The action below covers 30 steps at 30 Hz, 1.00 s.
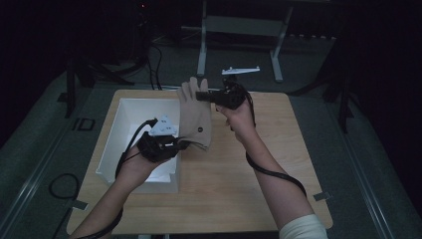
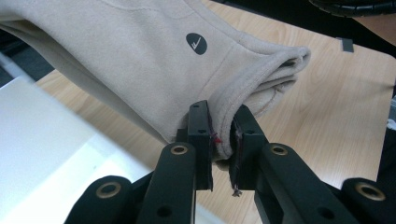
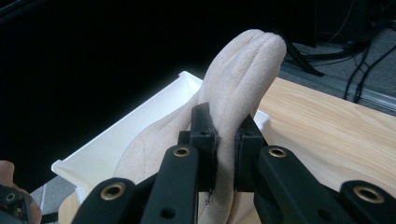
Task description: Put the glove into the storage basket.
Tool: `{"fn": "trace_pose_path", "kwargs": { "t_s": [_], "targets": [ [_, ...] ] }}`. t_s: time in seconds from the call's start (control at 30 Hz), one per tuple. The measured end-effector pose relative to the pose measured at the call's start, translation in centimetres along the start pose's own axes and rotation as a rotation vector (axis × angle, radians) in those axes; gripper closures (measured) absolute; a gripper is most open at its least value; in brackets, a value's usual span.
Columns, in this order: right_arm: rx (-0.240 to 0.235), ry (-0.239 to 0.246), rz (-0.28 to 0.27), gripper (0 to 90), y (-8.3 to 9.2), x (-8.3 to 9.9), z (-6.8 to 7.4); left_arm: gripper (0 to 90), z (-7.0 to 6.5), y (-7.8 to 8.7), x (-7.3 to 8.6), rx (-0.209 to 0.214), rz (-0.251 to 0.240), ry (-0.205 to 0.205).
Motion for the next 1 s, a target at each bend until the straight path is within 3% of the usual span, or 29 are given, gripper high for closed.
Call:
{"fn": "trace_pose_path", "kwargs": {
  "t_s": [0.7,1.0],
  "targets": [
    [-0.070,0.029,0.060,82.3,-7.8,-0.6,4.4,81.7,3.2,5.4,5.7,-0.084,0.024,0.087],
    [-0.067,0.040,0.101,82.3,-10.1,0.1,5.2,81.7,3.7,5.6,7.6,-0.106,0.046,0.117]
  ]
}}
Point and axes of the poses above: each handheld gripper's, and its own axes: y roughly backward along the jaws, x roughly out of its underside, z roughly to its left, the point moved 1 cm from there along -y, roughly forward along the jaws, and after that the axes turned 3 degrees about x, right-handed, at the moved point
